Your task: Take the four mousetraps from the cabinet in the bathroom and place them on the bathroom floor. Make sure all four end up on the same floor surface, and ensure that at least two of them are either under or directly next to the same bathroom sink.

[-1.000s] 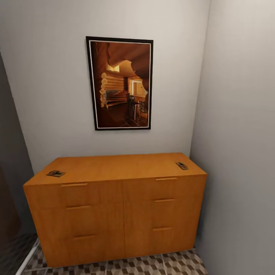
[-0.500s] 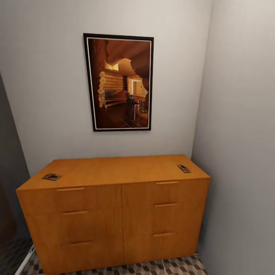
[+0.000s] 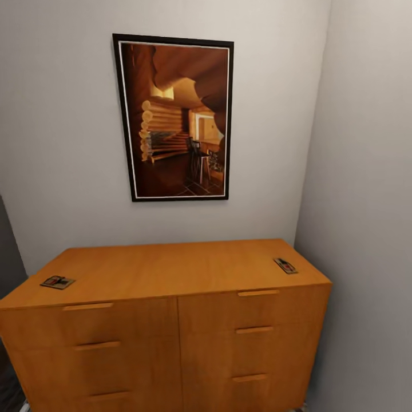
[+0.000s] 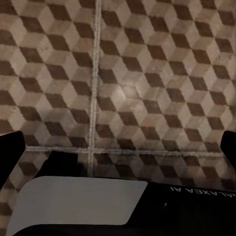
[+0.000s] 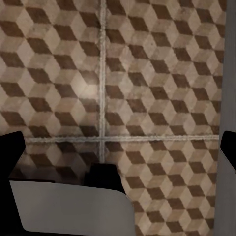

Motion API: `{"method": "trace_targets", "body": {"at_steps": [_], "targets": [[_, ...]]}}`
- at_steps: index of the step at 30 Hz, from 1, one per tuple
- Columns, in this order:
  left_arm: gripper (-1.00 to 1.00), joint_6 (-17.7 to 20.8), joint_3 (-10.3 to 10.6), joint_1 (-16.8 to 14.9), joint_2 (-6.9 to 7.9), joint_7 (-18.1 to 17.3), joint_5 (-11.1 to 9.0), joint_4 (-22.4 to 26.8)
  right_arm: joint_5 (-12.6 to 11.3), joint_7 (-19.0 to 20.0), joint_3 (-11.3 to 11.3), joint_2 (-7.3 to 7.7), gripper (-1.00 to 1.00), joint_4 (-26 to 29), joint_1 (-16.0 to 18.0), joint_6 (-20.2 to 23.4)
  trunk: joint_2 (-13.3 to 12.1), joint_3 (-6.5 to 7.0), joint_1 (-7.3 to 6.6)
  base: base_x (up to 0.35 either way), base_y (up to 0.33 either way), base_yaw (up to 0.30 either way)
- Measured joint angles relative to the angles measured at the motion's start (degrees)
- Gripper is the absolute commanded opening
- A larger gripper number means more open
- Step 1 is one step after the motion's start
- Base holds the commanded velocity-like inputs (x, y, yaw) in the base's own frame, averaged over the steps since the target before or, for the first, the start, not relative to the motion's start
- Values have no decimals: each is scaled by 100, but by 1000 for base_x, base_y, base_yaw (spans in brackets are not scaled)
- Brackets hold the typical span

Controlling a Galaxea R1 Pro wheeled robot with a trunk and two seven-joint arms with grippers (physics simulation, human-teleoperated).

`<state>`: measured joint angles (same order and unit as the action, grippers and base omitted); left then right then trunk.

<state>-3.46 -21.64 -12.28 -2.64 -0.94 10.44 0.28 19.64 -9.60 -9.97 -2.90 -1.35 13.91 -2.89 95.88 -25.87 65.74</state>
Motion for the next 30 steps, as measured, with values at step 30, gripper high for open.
{"method": "trace_targets", "body": {"at_steps": [30], "targets": [[100,9,-1,0,-9,14,-38,0,2,1,0,16,100,0,0,-5,-40,18,-19,7,0,0]]}}
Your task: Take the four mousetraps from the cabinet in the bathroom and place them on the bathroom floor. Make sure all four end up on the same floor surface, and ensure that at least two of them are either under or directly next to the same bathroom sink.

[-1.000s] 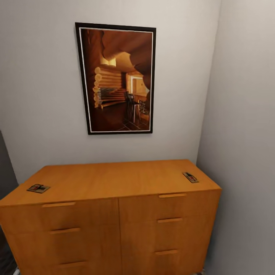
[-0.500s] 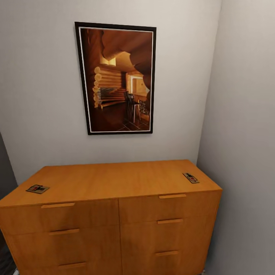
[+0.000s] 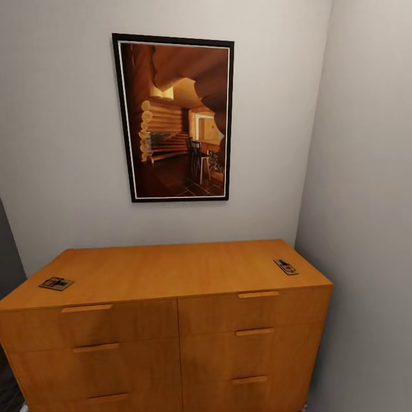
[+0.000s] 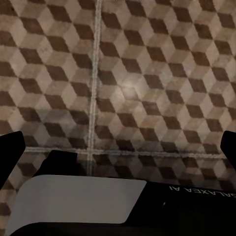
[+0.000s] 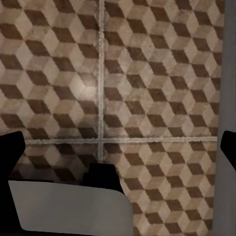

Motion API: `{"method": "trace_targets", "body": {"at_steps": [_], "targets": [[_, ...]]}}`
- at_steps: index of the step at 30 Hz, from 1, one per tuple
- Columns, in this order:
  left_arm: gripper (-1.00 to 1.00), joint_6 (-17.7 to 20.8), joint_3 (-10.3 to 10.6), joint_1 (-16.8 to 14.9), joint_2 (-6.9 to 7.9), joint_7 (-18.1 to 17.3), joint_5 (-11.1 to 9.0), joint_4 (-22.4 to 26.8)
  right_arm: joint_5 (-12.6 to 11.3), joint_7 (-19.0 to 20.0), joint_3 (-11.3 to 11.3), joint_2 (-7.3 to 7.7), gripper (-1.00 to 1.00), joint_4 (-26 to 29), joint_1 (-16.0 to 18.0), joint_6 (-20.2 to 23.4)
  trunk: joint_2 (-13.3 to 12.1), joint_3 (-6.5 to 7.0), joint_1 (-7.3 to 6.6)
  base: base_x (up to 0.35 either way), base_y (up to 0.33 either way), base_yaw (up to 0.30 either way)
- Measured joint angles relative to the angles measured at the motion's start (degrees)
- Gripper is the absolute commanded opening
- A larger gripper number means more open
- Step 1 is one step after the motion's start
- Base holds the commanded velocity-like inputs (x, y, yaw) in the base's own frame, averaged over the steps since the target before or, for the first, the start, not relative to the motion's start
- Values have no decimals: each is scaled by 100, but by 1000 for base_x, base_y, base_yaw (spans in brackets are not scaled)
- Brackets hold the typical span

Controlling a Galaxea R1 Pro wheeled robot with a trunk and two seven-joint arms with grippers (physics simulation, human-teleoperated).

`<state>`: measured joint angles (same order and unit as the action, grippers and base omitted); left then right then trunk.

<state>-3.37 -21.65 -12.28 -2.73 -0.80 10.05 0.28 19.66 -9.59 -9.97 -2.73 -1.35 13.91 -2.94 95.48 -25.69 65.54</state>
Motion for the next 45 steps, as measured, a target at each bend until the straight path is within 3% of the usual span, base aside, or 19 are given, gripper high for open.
{"method": "trace_targets", "body": {"at_steps": [6,45], "targets": [[100,0,7,0,-3,-3,-12,0,-2,0,0,-3,100,0,0,4,0,0,0,0,0,0],[100,0,5,0,-3,-8,-16,0,-3,0,0,-8,100,0,0,-1,-1563,700,-856,0,0,0]]}}
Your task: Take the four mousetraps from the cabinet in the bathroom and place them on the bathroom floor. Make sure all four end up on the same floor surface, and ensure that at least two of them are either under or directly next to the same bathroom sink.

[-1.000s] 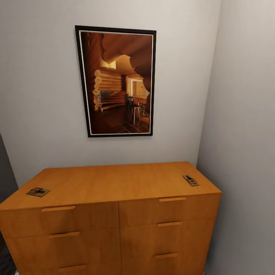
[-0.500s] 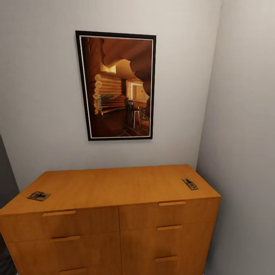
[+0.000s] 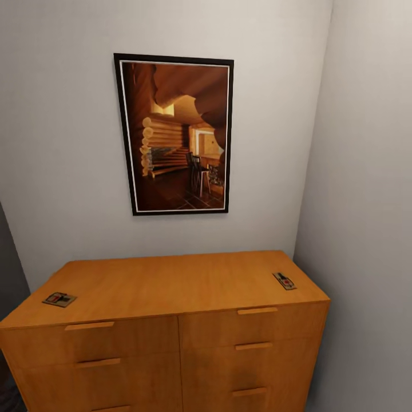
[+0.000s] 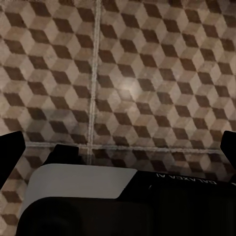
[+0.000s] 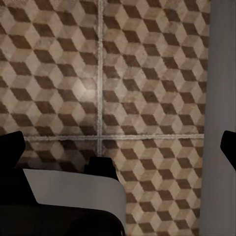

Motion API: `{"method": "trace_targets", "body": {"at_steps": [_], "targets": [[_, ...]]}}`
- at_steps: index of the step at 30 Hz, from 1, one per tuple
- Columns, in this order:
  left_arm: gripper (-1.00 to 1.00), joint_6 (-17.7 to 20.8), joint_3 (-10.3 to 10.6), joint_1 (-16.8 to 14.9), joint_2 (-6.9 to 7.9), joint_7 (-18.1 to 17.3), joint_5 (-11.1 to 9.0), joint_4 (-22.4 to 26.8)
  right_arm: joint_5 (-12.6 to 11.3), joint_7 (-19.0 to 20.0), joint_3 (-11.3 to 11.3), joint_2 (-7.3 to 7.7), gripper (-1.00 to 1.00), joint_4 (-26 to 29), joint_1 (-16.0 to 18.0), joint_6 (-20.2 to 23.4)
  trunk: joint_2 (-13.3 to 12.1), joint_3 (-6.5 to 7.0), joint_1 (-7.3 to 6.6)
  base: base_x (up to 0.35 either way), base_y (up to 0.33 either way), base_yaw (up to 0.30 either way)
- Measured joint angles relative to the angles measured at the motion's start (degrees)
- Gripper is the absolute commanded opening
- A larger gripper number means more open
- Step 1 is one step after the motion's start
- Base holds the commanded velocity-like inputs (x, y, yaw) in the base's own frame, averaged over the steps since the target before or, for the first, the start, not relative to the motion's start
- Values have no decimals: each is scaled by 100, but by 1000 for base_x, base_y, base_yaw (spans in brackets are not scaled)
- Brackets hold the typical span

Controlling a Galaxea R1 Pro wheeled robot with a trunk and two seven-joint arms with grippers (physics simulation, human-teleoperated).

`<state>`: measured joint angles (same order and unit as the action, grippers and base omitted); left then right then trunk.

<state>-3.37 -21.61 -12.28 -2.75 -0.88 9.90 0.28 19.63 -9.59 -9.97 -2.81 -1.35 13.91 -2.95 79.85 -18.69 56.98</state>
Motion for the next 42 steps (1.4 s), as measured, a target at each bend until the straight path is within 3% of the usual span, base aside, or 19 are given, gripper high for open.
{"method": "trace_targets", "body": {"at_steps": [42], "targets": [[100,0,-5,0,3,0,0,0,16,0,18,35,100,0,0,-34,-1686,755,-923,0,0,0]]}}
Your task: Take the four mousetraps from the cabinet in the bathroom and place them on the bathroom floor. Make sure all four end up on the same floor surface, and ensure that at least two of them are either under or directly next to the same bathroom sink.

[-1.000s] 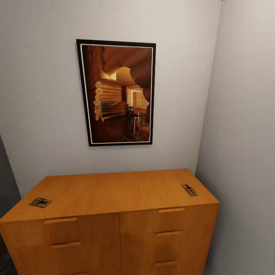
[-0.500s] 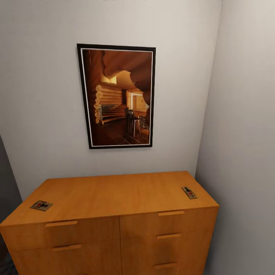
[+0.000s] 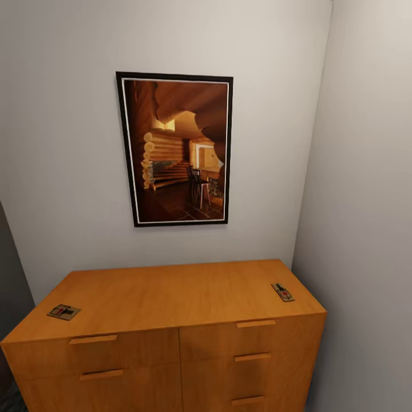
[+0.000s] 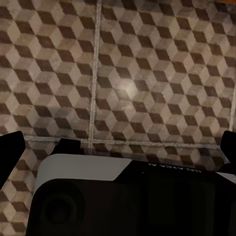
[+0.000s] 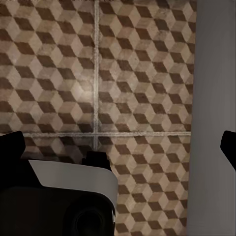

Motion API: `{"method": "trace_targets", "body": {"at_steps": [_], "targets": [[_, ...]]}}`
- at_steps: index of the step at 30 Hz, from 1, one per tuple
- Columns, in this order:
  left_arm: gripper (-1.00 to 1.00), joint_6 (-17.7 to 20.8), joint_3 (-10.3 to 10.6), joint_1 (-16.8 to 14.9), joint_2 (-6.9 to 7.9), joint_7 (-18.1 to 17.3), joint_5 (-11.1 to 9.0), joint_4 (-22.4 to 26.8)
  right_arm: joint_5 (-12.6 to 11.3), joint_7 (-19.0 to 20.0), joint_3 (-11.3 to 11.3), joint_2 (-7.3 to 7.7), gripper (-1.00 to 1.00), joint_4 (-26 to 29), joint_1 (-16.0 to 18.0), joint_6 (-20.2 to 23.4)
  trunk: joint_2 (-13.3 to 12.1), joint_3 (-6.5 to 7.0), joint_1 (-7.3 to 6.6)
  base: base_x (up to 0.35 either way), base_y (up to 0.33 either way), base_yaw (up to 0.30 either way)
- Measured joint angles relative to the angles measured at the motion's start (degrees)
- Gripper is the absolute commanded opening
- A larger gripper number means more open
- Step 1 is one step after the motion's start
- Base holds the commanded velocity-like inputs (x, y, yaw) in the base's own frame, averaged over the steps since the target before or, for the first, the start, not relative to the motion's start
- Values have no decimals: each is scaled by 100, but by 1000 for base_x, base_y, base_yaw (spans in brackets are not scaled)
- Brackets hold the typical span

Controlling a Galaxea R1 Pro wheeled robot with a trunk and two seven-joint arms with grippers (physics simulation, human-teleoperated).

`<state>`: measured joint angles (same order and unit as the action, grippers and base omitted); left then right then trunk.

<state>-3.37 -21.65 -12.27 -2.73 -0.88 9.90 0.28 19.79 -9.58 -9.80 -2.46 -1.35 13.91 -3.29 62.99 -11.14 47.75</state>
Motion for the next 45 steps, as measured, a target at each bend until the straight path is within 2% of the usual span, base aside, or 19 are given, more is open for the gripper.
{"method": "trace_targets", "body": {"at_steps": [41,45], "targets": [[100,0,0,0,1,0,0,0,-9,0,-3,0,100,0,0,-72,-1646,738,-901,0,0,0],[100,0,2,0,0,0,0,0,-11,0,-5,0,100,0,0,-97,-1648,738,-902,0,0,0]]}}
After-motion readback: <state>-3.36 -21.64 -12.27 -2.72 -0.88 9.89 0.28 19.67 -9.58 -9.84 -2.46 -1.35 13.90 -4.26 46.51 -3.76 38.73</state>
